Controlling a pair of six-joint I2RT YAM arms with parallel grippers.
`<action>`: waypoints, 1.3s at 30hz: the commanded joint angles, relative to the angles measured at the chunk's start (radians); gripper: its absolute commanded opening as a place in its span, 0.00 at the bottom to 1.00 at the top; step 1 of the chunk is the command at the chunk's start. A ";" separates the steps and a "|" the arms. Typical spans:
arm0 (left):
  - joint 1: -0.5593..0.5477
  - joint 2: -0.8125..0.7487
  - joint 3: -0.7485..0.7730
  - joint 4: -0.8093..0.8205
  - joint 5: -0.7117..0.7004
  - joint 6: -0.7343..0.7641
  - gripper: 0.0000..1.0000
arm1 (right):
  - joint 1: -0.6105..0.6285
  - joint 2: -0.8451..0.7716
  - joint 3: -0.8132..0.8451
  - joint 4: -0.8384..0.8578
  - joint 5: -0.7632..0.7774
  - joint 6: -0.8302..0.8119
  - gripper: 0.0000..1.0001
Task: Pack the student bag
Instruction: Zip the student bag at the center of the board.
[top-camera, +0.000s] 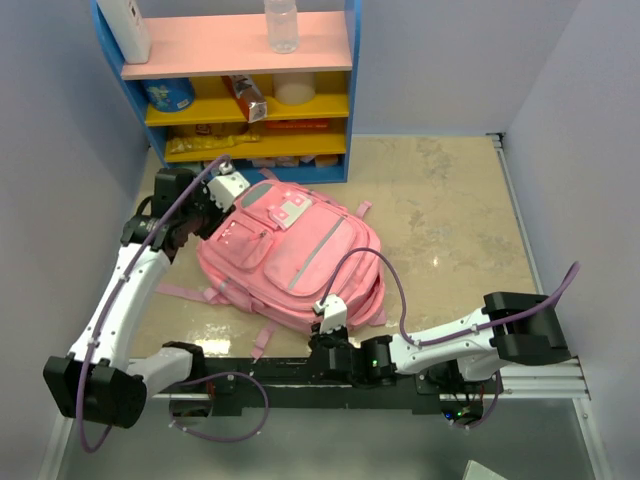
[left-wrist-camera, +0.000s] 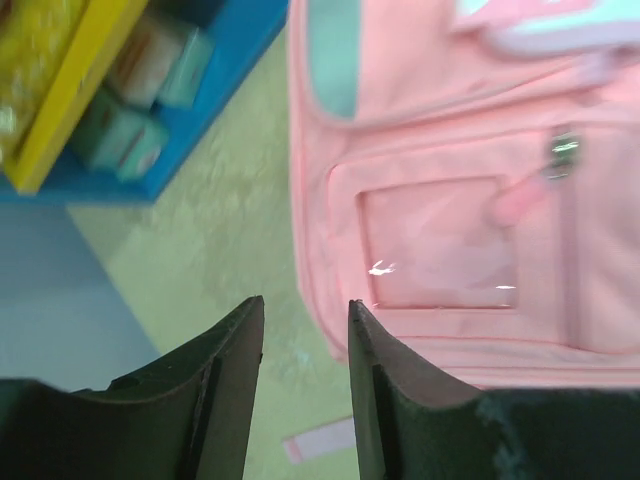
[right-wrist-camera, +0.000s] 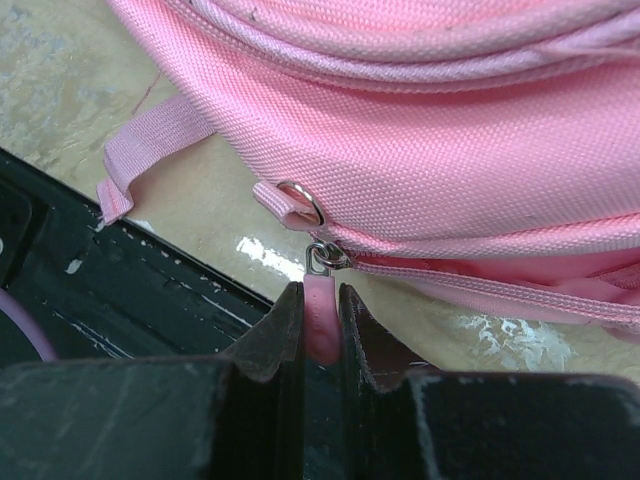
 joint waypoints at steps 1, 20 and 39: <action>-0.020 -0.077 0.121 -0.228 0.465 0.056 0.43 | 0.018 -0.005 0.025 -0.010 0.019 0.004 0.00; -0.440 -0.091 -0.081 0.056 0.565 -0.103 0.88 | 0.036 -0.033 -0.038 0.076 0.042 0.018 0.00; -0.600 -0.046 -0.234 0.145 0.391 0.044 0.89 | 0.039 -0.037 -0.046 0.104 0.060 0.035 0.00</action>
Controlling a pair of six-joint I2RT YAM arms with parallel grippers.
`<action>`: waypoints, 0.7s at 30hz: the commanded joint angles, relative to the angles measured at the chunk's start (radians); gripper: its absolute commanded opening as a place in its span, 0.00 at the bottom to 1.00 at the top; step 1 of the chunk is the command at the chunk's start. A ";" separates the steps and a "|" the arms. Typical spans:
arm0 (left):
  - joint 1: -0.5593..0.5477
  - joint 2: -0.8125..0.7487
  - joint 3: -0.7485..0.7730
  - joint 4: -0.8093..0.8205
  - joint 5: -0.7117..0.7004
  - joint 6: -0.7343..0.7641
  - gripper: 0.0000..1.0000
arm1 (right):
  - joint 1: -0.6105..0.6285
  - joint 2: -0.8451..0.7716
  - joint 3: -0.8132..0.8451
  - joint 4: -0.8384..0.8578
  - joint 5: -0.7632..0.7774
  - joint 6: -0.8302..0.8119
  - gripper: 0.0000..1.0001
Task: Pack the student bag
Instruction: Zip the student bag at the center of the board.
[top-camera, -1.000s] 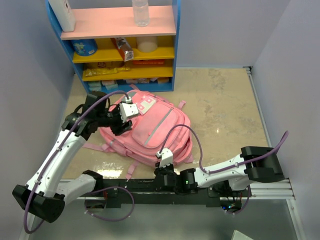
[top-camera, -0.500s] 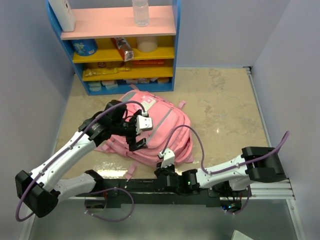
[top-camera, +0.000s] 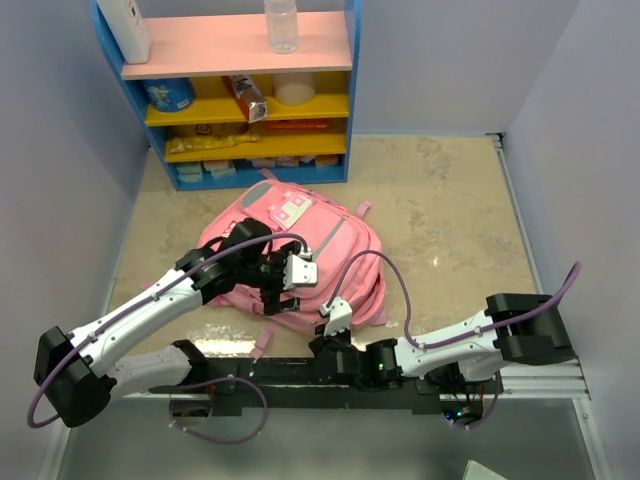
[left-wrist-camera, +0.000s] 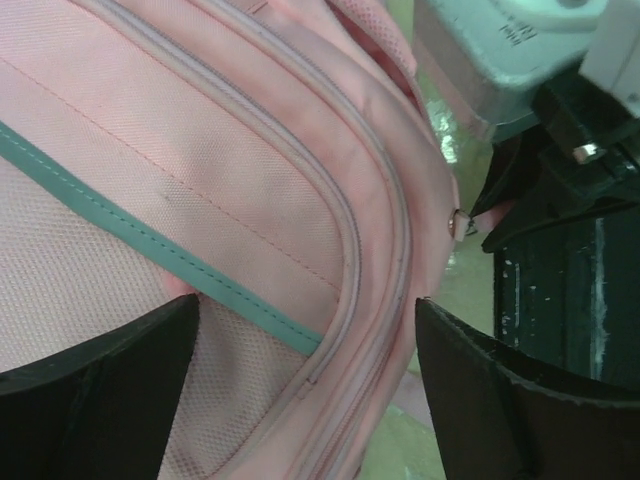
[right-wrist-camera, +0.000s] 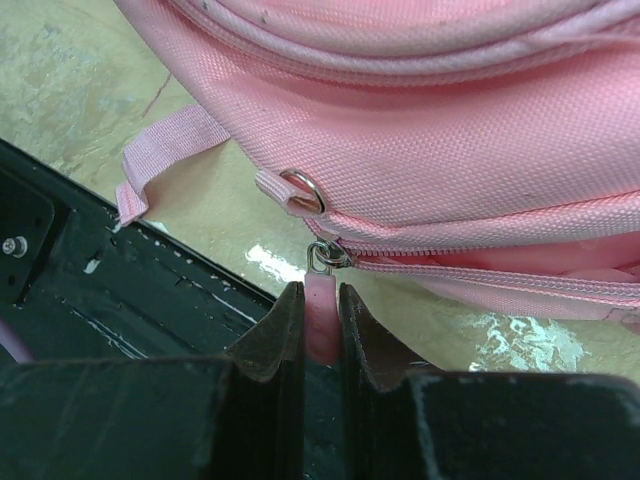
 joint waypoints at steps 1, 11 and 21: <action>-0.024 0.009 -0.053 0.098 -0.124 0.039 0.84 | 0.012 -0.011 0.016 0.011 0.031 0.021 0.00; -0.034 -0.003 -0.070 0.083 -0.224 0.086 0.10 | 0.012 -0.052 0.016 -0.048 0.061 0.026 0.00; -0.035 -0.009 -0.089 -0.092 -0.181 0.241 0.03 | -0.060 -0.282 -0.103 -0.151 0.057 0.073 0.00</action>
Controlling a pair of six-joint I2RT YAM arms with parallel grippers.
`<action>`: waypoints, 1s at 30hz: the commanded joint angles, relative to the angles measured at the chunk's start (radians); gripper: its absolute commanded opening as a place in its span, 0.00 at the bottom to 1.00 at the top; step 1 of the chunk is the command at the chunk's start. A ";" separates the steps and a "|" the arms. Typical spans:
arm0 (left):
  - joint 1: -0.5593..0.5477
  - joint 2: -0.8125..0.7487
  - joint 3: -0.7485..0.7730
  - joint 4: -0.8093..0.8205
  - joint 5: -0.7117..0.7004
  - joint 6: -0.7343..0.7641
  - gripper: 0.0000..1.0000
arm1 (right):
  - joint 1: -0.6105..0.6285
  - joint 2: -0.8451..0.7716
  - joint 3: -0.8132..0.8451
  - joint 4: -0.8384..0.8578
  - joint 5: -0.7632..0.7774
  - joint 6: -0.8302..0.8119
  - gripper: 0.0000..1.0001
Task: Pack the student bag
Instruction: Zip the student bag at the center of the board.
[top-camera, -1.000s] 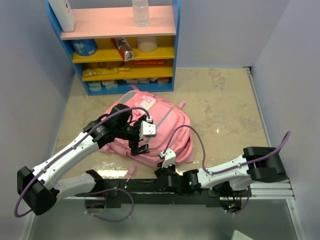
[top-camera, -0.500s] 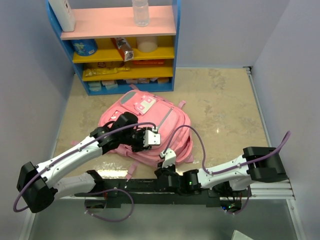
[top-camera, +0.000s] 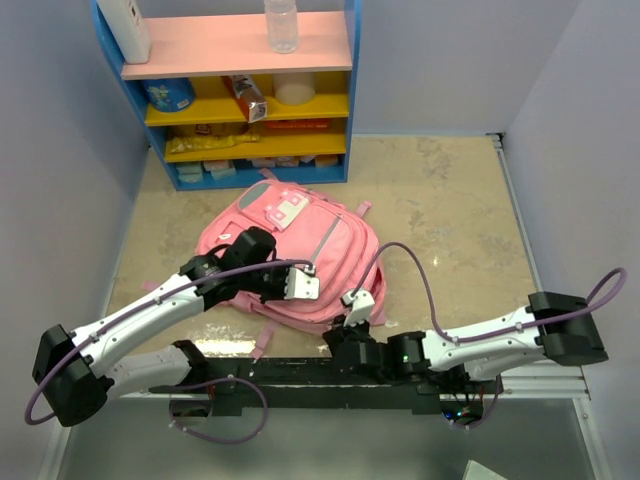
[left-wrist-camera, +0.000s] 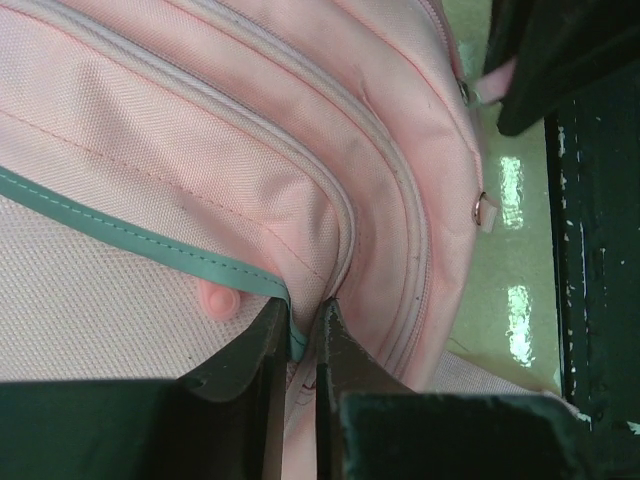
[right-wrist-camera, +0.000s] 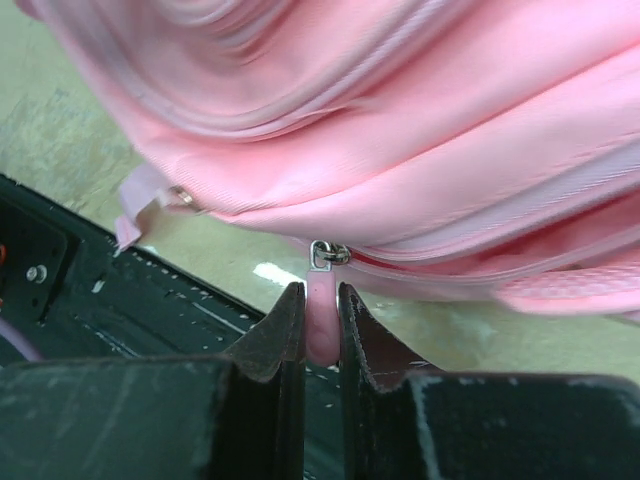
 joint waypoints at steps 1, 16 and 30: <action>0.012 0.004 -0.021 -0.156 -0.047 0.115 0.00 | -0.041 -0.103 -0.059 -0.060 0.022 0.044 0.00; 0.093 -0.033 0.065 -0.442 -0.094 0.343 0.00 | -0.093 -0.334 -0.120 -0.293 -0.080 0.101 0.00; 0.196 -0.040 0.318 -0.748 -0.099 0.457 0.17 | -0.094 -0.106 -0.002 -0.095 -0.136 -0.067 0.00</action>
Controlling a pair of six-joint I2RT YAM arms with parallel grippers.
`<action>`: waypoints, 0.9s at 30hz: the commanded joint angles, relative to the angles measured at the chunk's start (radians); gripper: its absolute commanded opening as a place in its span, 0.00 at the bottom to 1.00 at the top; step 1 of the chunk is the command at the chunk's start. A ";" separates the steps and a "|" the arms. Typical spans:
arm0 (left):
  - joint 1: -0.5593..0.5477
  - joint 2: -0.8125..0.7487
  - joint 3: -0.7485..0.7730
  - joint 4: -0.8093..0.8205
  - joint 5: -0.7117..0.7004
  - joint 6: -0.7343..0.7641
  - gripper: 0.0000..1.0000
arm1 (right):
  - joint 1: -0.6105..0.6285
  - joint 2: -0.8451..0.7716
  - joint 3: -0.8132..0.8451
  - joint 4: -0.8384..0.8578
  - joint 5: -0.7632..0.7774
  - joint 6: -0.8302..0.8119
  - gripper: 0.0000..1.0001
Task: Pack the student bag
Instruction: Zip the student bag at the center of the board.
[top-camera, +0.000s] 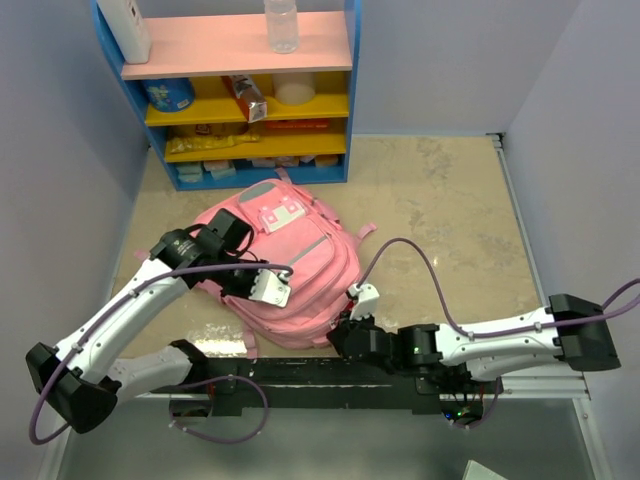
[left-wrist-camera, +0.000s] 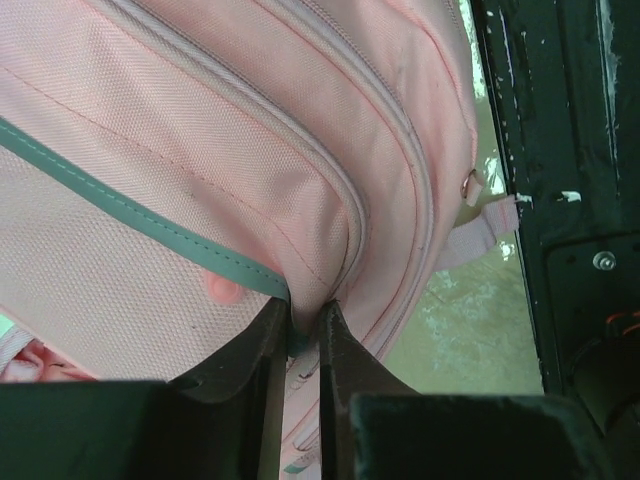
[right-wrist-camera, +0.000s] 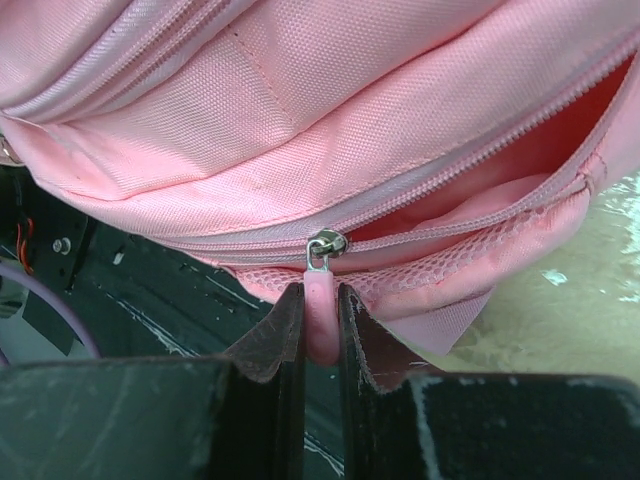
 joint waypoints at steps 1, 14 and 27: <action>0.028 -0.065 0.049 -0.144 -0.152 0.062 0.17 | -0.010 0.056 0.058 -0.015 0.014 -0.093 0.00; 0.028 -0.150 -0.011 -0.144 -0.183 0.090 0.13 | -0.456 -0.076 0.075 -0.059 -0.167 -0.350 0.00; 0.029 -0.161 -0.079 0.016 -0.160 0.119 0.12 | -0.530 -0.133 0.012 -0.001 -0.314 -0.315 0.00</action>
